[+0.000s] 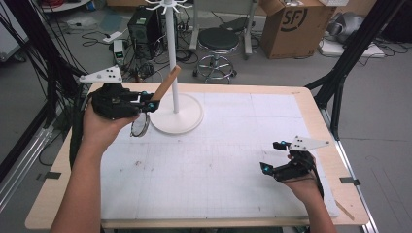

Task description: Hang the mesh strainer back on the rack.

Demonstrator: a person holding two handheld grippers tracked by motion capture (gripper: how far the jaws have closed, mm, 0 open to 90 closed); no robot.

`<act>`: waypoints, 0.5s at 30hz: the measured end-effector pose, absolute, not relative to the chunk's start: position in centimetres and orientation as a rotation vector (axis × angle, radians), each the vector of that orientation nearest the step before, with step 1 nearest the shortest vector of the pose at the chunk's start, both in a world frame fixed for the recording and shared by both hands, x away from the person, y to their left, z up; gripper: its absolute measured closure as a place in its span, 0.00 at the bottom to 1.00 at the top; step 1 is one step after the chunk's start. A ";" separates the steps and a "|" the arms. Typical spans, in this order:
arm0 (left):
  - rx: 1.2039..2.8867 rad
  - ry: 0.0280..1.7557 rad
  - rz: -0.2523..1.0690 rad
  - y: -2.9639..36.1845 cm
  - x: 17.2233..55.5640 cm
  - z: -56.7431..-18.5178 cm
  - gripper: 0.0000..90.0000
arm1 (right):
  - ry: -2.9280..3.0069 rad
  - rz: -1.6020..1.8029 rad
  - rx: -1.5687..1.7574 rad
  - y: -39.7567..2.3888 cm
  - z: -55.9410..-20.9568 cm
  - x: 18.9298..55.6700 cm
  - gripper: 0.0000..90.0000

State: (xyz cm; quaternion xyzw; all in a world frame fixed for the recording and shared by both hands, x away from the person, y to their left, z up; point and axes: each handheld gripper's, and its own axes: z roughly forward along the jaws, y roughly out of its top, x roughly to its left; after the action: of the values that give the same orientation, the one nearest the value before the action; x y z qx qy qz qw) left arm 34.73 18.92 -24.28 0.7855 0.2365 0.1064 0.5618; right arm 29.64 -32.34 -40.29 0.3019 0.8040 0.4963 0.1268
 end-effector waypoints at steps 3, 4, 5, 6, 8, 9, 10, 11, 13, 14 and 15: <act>1.842 0.551 0.256 19.0 35.1 -23.7 0.76 | 2.343 1.442 0.870 -32.3 -40.3 29.7 0.01; 1.841 0.547 0.259 19.0 35.2 -23.6 0.76 | 2.345 1.440 0.873 -32.3 -40.3 29.7 0.01; 1.840 0.545 0.266 18.9 35.3 -23.4 0.76 | 2.344 1.441 0.871 -32.3 -40.3 29.7 0.01; 1.842 0.543 0.266 18.9 35.4 -23.2 0.76 | 2.345 1.442 0.874 -32.3 -40.3 29.7 0.02; 1.838 0.542 0.273 18.7 35.7 -22.9 0.76 | 2.346 1.442 0.873 -32.3 -40.4 29.7 0.02; 1.840 0.539 0.277 18.7 35.8 -22.7 0.76 | 2.348 1.440 0.872 -32.3 -40.4 29.7 0.01; 1.836 0.539 0.279 18.7 35.9 -22.5 0.76 | 2.348 1.440 0.874 -32.3 -40.4 29.7 0.01; 1.825 0.542 0.280 18.6 36.0 -22.3 0.76 | 2.350 1.438 0.874 -32.2 -40.4 29.7 0.01; 1.815 0.545 0.285 18.5 36.3 -21.9 0.76 | 2.350 1.432 0.876 -32.2 -40.3 29.7 0.01; 1.810 0.548 0.294 18.5 36.4 -21.6 0.76 | 2.348 1.429 0.872 -32.3 -40.3 29.7 0.01; 1.805 0.548 0.297 18.4 36.5 -21.3 0.76 | 2.346 1.434 0.875 -32.3 -40.3 29.7 0.01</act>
State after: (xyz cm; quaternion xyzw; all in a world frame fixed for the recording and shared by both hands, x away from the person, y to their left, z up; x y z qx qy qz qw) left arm 36.51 18.40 -21.34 0.7716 0.2343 0.1271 0.5775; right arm 29.69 -32.28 -40.33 0.3008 0.8064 0.4928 0.1277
